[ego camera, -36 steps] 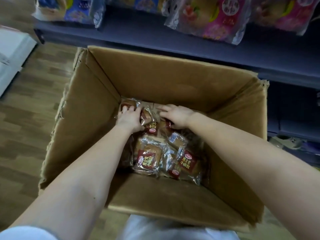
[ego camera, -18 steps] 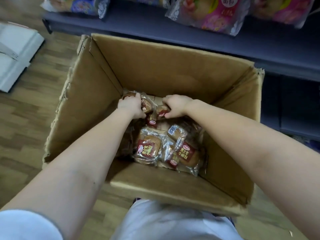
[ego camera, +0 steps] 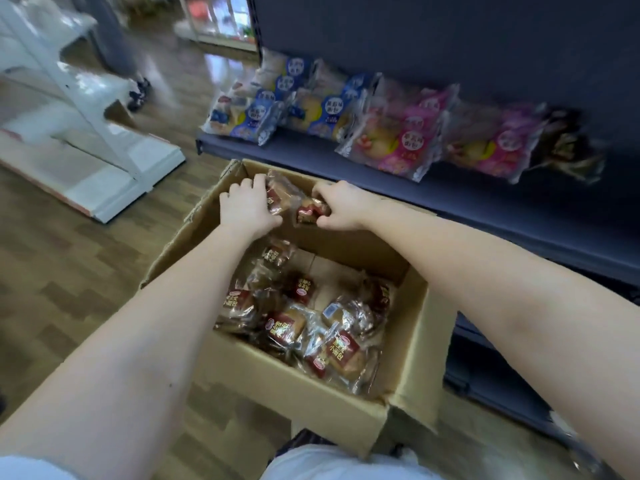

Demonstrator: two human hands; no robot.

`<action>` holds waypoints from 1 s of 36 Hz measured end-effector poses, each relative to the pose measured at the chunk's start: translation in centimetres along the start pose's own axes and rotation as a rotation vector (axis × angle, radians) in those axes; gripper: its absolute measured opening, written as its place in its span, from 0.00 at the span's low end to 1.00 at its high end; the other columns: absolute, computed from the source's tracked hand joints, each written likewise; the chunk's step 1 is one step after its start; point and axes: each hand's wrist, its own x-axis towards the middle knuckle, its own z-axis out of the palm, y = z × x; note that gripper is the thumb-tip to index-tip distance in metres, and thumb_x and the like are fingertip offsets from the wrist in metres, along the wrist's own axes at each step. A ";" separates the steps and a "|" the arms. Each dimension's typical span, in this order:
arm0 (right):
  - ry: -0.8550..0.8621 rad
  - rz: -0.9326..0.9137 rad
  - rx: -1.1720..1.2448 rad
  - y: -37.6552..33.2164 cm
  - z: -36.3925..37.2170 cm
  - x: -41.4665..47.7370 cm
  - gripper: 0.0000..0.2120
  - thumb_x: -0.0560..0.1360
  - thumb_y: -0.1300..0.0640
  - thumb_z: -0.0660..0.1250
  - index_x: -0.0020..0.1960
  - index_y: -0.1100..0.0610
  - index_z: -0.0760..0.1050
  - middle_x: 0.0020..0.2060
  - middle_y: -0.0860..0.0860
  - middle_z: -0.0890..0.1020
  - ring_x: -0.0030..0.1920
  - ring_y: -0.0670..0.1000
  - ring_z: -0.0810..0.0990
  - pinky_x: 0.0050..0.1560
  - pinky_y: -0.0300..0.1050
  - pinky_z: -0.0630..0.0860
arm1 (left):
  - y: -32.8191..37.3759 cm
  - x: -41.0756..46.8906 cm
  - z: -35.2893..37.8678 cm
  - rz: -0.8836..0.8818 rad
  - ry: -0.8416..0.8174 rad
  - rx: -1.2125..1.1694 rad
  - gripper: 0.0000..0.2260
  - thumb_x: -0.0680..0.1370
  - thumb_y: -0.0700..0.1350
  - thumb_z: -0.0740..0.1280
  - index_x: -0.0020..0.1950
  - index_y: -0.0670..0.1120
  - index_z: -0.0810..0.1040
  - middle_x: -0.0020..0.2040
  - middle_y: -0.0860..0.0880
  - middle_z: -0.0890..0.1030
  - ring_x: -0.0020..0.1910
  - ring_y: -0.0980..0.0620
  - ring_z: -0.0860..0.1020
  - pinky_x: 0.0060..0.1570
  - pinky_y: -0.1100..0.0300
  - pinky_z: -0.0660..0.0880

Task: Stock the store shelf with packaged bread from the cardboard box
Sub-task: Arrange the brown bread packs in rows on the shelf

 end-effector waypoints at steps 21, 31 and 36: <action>0.534 0.270 0.145 10.8 -9.0 -11.5 0.19 0.72 0.55 0.66 0.63 0.53 0.72 0.56 0.54 0.79 0.55 0.56 0.77 0.51 0.48 0.76 | 14.2 -0.6 -5.6 0.087 0.258 -0.141 0.33 0.71 0.54 0.71 0.72 0.46 0.63 0.65 0.38 0.70 0.64 0.36 0.68 0.64 0.44 0.63; 0.598 0.542 0.132 19.9 -9.9 -23.0 0.17 0.75 0.57 0.65 0.63 0.53 0.71 0.56 0.55 0.80 0.55 0.57 0.79 0.51 0.48 0.77 | 27.5 -1.4 -2.9 0.410 0.097 -0.095 0.39 0.69 0.62 0.71 0.73 0.45 0.62 0.68 0.40 0.70 0.66 0.34 0.66 0.69 0.39 0.58; 0.594 0.673 0.163 23.4 -9.2 -28.6 0.16 0.75 0.56 0.65 0.63 0.55 0.71 0.57 0.55 0.80 0.54 0.57 0.79 0.50 0.45 0.76 | 33.4 -3.0 -1.3 0.482 0.008 -0.161 0.42 0.70 0.63 0.71 0.74 0.42 0.59 0.68 0.37 0.70 0.68 0.35 0.65 0.70 0.42 0.58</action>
